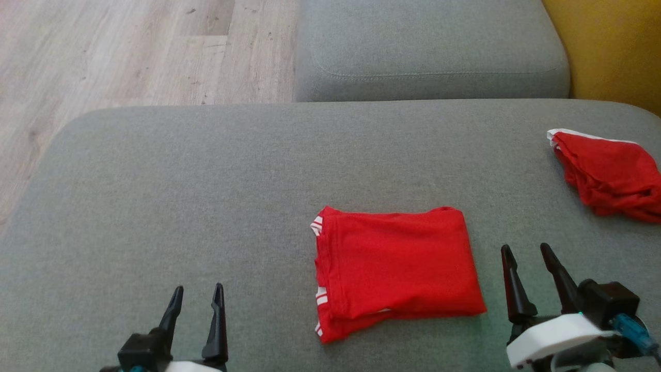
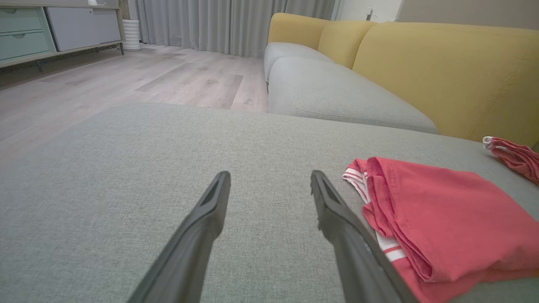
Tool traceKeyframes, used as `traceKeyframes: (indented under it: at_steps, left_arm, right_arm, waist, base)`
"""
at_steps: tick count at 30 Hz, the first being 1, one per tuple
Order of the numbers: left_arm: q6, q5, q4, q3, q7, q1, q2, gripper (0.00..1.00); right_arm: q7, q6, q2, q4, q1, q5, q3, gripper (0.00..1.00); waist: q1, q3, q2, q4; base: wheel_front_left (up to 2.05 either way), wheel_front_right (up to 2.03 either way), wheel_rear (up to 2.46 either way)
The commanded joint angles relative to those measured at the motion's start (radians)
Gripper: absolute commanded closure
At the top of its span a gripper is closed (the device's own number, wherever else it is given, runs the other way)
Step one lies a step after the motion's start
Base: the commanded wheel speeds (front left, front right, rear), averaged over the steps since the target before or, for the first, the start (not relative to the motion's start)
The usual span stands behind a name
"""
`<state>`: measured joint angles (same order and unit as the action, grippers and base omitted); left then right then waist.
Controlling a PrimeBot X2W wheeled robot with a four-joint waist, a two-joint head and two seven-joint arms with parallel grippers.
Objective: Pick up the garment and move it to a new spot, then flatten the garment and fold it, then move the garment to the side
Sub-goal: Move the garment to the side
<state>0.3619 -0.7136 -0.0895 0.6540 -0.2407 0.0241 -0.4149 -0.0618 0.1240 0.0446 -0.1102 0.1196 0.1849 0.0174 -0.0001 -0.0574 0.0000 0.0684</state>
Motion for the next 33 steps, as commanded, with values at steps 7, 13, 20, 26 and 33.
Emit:
traceKeyframes:
  at_steps: [7, 13, 20, 26, 33]
  left_arm:
    - [0.002, -0.002, 0.024, -0.045, -0.017, -0.042, -0.011, 0.00]
    - [0.001, 0.000, 0.025, -0.046, -0.018, -0.044, -0.008, 0.00]
    - [0.001, 0.007, 0.031, -0.039, -0.017, -0.054, -0.003, 0.00]
    - [-0.005, 0.011, 0.027, -0.033, -0.016, -0.066, 0.003, 0.00]
    - [-0.011, 0.020, 0.020, -0.032, -0.017, -0.088, 0.017, 0.00]
  right_arm:
    - [-0.003, 0.007, 0.006, 0.028, -0.033, -0.002, 0.026, 0.00]
    - [0.040, 0.007, 0.006, 0.019, -0.060, -0.021, 0.023, 0.00]
    - [0.221, 0.007, 0.006, -0.038, -0.158, -0.061, -0.005, 0.00]
    - [0.367, 0.007, 0.006, -0.110, -0.223, -0.071, -0.029, 0.00]
    - [0.462, 0.007, 0.006, -0.205, -0.286, -0.048, -0.064, 0.00]
  waist:
    - [0.0001, 0.001, 0.0000, 0.003]
    - [0.0001, 0.011, 0.0000, 0.007]
    - [0.0001, 0.036, 0.0000, 0.027]
    - [0.0001, 0.069, 0.0000, 0.062]
    - [0.0001, 0.129, 0.0000, 0.109]
  base:
    - [0.00, 0.00, 0.00]
    - [0.00, 0.00, 0.00]
    - [0.00, 0.00, 0.00]
    - [0.00, 0.00, 0.00]
    - [0.00, 0.00, 0.00]
